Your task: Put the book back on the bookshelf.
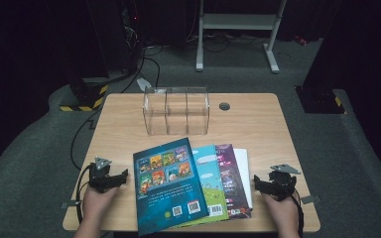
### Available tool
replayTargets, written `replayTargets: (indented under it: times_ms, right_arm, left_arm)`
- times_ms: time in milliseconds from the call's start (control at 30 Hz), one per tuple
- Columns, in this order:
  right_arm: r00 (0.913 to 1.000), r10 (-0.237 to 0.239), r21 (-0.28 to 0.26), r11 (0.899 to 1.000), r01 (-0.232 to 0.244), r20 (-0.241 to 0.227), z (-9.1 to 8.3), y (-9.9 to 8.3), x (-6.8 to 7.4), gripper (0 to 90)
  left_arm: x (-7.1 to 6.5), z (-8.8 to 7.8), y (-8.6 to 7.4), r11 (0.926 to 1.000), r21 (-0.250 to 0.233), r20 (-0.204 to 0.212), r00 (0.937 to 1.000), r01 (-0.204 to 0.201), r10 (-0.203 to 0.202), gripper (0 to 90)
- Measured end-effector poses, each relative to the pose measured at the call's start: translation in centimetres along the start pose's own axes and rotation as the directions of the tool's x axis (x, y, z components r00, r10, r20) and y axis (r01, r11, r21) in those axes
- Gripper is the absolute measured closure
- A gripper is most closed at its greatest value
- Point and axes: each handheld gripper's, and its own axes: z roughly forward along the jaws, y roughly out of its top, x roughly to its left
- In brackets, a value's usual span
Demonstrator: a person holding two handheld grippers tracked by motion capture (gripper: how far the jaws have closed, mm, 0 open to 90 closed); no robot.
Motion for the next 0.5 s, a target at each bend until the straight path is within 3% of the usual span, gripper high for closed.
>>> replayTargets:
  times_ms: [500]
  right_arm:
    - [0.9996,-0.024,-0.002,1.000,0.024,-0.016,-0.21,-0.22,0.04,7.9]
  left_arm:
    - [0.01,0.07,0.09,0.9999,0.002,0.010,0.9999,-0.012,0.012,14.3]
